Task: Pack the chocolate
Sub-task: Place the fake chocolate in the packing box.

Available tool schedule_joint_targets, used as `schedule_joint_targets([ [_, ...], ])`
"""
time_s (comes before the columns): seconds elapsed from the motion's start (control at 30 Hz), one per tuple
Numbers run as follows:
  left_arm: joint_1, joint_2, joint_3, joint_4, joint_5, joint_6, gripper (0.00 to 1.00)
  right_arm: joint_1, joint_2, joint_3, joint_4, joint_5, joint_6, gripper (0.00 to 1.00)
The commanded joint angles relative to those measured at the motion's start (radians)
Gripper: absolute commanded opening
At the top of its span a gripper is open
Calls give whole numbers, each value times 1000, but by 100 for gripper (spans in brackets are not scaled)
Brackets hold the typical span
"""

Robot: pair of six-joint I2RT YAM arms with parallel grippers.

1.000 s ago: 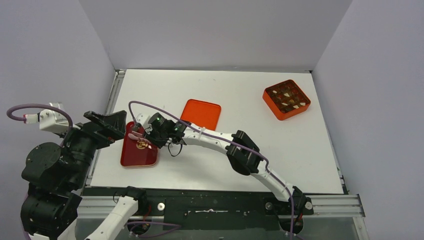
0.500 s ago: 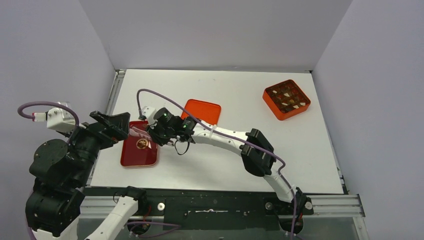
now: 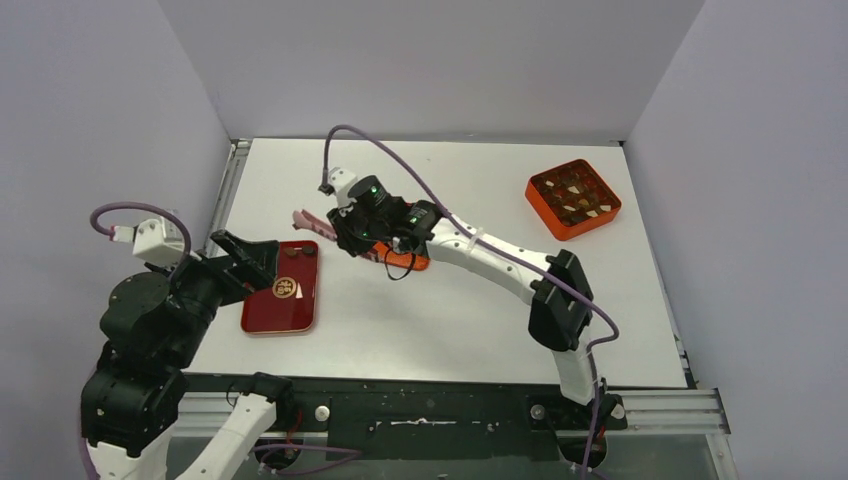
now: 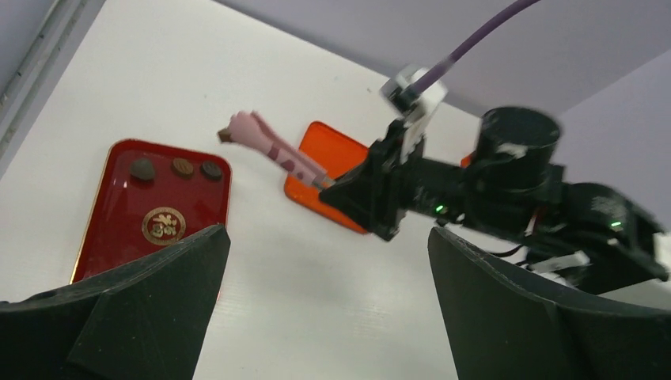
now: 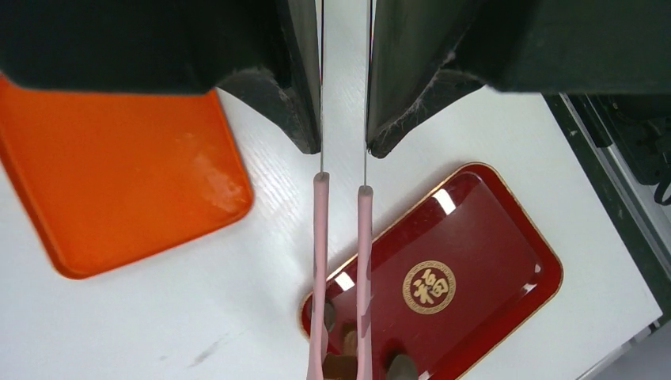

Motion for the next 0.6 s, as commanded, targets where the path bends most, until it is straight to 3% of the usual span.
schedule_joint_targets([
  [0.0, -7, -38, -112, 65, 62, 8, 97, -65, -168, -2, -30, 69, 21, 22],
  [0.13, -5, -92, -272, 161, 118, -11, 97, -140, -249, -67, -68, 110, 20, 22],
  [0.27, -5, -71, -348, 156, 153, 5, 97, -227, -327, -124, -138, 169, 7, 22],
  [0.57, -6, -68, -539, 235, 262, 78, 97, -504, -407, -92, -337, 269, -26, 23],
])
